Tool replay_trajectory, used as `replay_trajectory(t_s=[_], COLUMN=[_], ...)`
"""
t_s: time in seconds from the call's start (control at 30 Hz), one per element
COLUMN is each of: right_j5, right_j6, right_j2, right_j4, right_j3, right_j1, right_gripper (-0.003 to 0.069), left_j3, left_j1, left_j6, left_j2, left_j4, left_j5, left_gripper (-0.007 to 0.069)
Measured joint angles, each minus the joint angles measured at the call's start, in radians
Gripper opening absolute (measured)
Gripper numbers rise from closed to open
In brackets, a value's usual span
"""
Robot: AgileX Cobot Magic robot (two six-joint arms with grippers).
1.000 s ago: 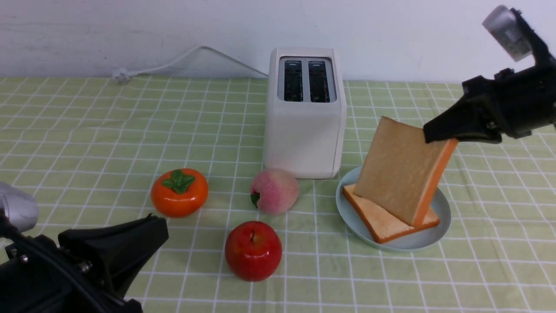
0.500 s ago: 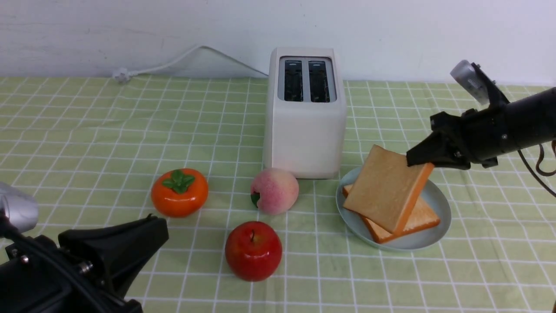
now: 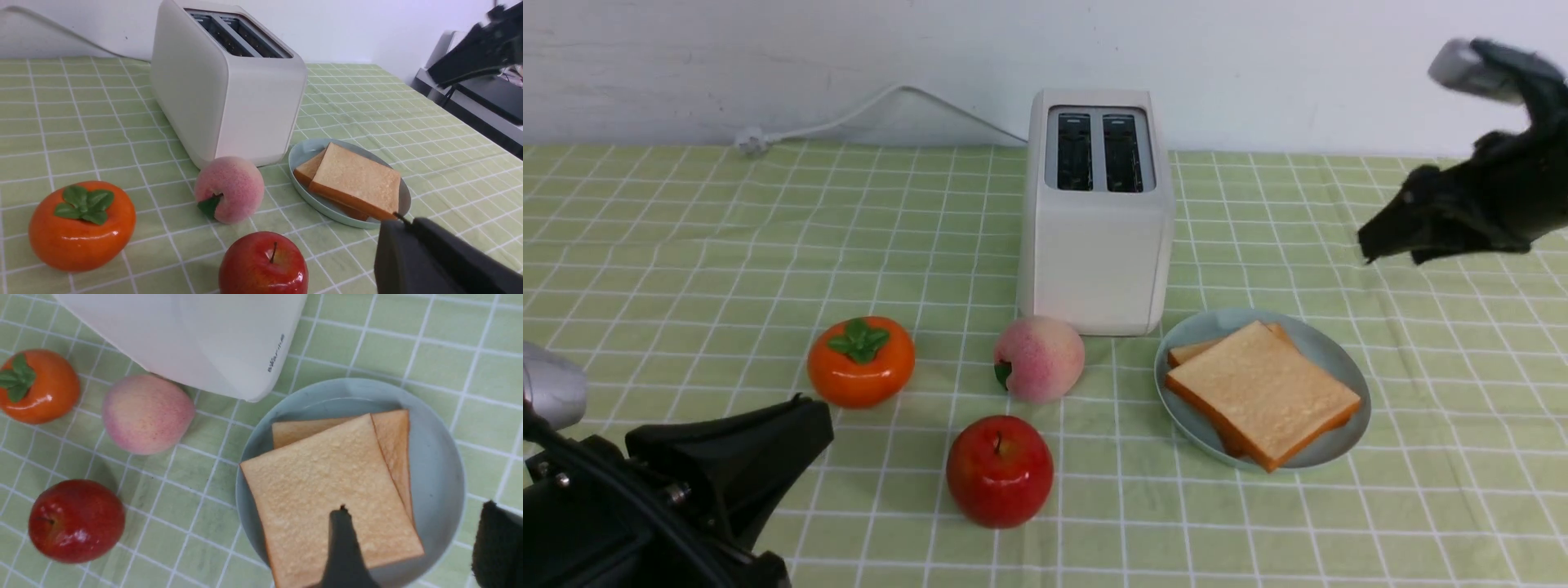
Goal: Take toasted bread from bread machine on green coffee tablecloth place on plate.
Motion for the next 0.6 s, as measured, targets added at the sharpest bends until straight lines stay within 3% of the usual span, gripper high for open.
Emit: replay_trajectory(t_s=[0.03,0.1,0.17,0.2,0.33,0.6], right_j5=[0.007,0.117,0.151,0.191,0.211,0.225], right_j6=[0.004,0.057,0.077,0.104,0.134,0.272], right_j2=[-0.010,-0.156,-0.209,-0.309,-0.537,-1.055], right_j4=[-0.012,-0.093,-0.117,-0.143,-0.177,-0.207], right_j3=[0.000,0.000,0.005,0.036,0.158,0.498], right_j1=[0.000,0.000,0.000,0.000,0.000,0.000], right_gripper=[0.0377,0.0252,0.0204,0.0121,0.0003,-0.0005], left_j3=[0.000,0.000,0.000,0.000,0.000,0.032], left_j1=[0.000,0.000,0.000,0.000,0.000,0.000], left_j6=[0.000,0.000,-0.002,-0.002,-0.003,0.001], left_j2=[0.000,-0.013,-0.024,-0.059,-0.165,-0.381], left_j4=[0.000,-0.007,-0.016,-0.035,-0.066,-0.075], left_j5=[0.000,0.000,0.000,0.000,-0.001,0.054], left_gripper=[0.0018,0.0018,0.0017,0.0011,0.0000,-0.0002])
